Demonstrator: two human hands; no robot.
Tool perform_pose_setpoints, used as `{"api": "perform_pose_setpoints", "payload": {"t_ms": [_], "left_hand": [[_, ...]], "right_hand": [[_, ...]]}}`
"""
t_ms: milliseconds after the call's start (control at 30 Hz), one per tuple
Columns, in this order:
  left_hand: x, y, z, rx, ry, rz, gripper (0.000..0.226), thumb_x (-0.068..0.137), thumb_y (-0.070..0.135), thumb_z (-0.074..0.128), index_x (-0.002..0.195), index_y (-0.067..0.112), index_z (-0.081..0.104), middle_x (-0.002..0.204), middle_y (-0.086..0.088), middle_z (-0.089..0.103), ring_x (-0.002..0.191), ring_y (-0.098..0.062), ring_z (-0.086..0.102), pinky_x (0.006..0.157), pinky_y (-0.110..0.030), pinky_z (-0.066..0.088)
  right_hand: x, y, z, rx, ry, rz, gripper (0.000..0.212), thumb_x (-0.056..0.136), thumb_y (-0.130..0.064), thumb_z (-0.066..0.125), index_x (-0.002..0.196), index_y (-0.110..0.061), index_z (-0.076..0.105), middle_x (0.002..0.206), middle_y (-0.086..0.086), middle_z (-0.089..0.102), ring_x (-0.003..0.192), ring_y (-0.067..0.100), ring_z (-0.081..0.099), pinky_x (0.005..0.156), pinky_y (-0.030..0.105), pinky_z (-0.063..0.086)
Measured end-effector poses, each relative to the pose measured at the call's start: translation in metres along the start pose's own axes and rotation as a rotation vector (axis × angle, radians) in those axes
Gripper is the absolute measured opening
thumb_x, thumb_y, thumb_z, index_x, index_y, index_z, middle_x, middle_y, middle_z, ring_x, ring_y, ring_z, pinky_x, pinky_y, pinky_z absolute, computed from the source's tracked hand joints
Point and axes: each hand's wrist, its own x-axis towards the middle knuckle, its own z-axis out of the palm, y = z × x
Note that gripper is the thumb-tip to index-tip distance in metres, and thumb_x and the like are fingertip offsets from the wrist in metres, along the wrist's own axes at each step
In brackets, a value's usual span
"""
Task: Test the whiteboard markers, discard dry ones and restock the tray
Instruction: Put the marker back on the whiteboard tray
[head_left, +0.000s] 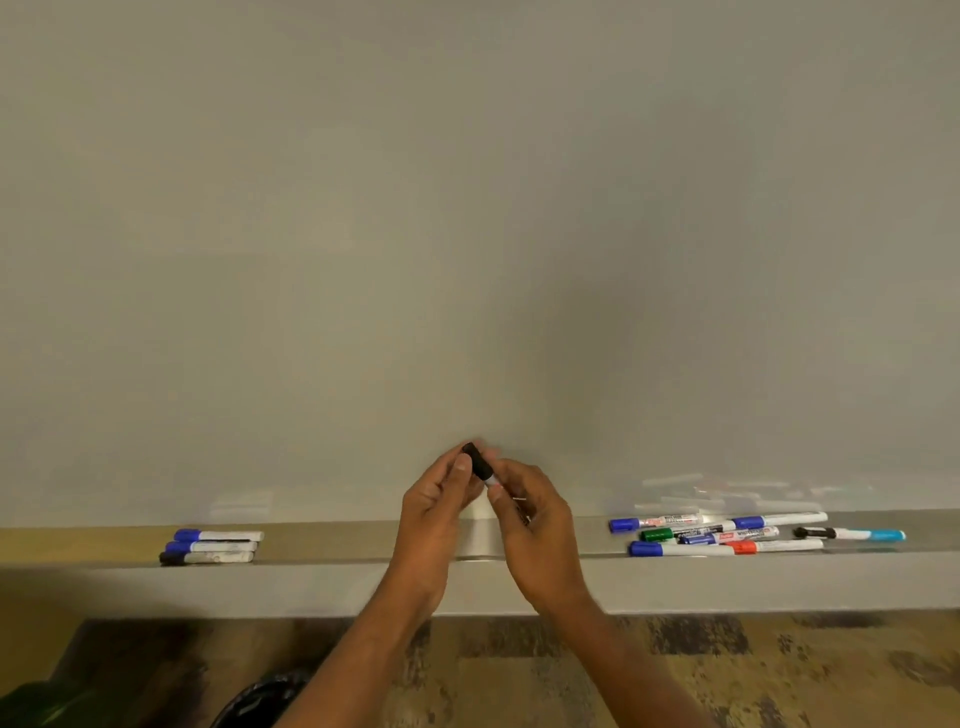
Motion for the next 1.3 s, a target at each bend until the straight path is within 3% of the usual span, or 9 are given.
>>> {"api": "perform_pose_setpoints", "payload": {"t_ms": [200,267,367,500,567,833,1033,1233,1300], "left_hand": [[-0.013,0.056,-0.013,-0.132,-0.145,-0.028,0.037,0.105,0.028,0.048,0.132,0.007,0.064,0.131,-0.012,0.069,0.125,-0.034,0.062,0.110,-0.048,0.045],[-0.016,0.072,-0.017,-0.157,-0.175,-0.033,0.039,0.106,0.028,0.049,0.132,0.002,0.061,0.132,-0.016,0.068,0.117,-0.043,0.060,0.095,-0.048,0.049],[-0.026,0.102,-0.018,-0.174,-0.244,0.001,0.036,0.103,0.032,0.054,0.122,0.004,0.064,0.132,-0.021,0.067,0.089,-0.033,0.057,0.066,-0.035,0.047],[-0.039,0.136,-0.021,-0.203,-0.355,0.015,0.028,0.103,0.035,0.053,0.112,0.012,0.065,0.131,-0.022,0.067,0.076,-0.033,0.050,0.054,-0.034,0.049],[-0.043,0.150,-0.024,-0.198,-0.395,0.025,0.029,0.104,0.036,0.052,0.115,0.012,0.064,0.131,-0.023,0.066,0.079,-0.036,0.044,0.057,-0.034,0.054],[-0.059,0.199,-0.028,-0.172,-0.460,0.115,0.028,0.103,0.032,0.050,0.114,0.007,0.061,0.125,-0.026,0.068,0.098,-0.025,0.068,0.070,-0.026,0.058],[-0.057,0.240,-0.034,-0.270,-0.349,0.211,0.026,0.101,0.029,0.052,0.110,0.007,0.063,0.112,-0.021,0.074,0.122,-0.037,0.065,0.099,-0.046,0.051],[-0.055,0.279,-0.039,-0.136,-0.156,0.400,0.036,0.099,0.032,0.055,0.118,0.002,0.063,0.112,-0.017,0.076,0.112,-0.029,0.072,0.101,-0.047,0.053],[-0.054,0.290,-0.037,-0.074,-0.107,0.490,0.037,0.098,0.034,0.055,0.120,0.006,0.065,0.111,-0.011,0.077,0.111,-0.024,0.072,0.099,-0.045,0.054]], "right_hand": [[-0.009,-0.079,0.008,0.261,-0.062,0.167,0.022,0.095,-0.014,0.061,0.108,-0.030,0.070,0.098,-0.007,0.075,0.093,0.017,0.069,0.077,0.024,0.057],[-0.013,-0.102,0.008,0.309,-0.098,0.209,0.020,0.095,-0.017,0.061,0.106,-0.028,0.072,0.097,-0.003,0.075,0.093,0.021,0.070,0.076,0.025,0.057],[-0.018,-0.131,0.010,0.316,-0.155,0.268,0.018,0.089,-0.033,0.064,0.100,-0.026,0.076,0.091,0.006,0.075,0.082,0.026,0.068,0.074,0.029,0.057],[-0.024,-0.163,0.009,0.401,-0.257,0.286,0.042,0.086,-0.049,0.058,0.085,-0.009,0.072,0.072,0.011,0.060,0.061,0.016,0.053,0.059,0.026,0.046],[-0.026,-0.177,0.010,0.426,-0.305,0.272,0.043,0.093,-0.046,0.054,0.082,-0.006,0.067,0.067,0.009,0.058,0.055,0.013,0.047,0.054,0.026,0.038],[-0.029,-0.224,0.022,0.451,-0.227,0.249,0.039,0.090,-0.045,0.061,0.079,-0.007,0.063,0.062,0.008,0.049,0.045,0.012,0.031,0.041,0.022,0.020],[-0.032,-0.245,0.027,0.385,-0.155,0.279,0.045,0.087,-0.052,0.064,0.075,-0.008,0.068,0.056,0.006,0.047,0.041,0.011,0.029,0.040,0.019,0.020],[-0.030,-0.261,0.023,0.529,-0.241,0.242,0.047,0.092,-0.041,0.054,0.105,0.002,0.067,0.063,0.009,0.053,0.044,0.012,0.040,0.037,0.020,0.031],[-0.028,-0.274,0.022,0.518,-0.274,0.136,0.036,0.093,-0.028,0.054,0.121,-0.007,0.064,0.075,0.012,0.064,0.052,0.016,0.046,0.043,0.022,0.037]]}}
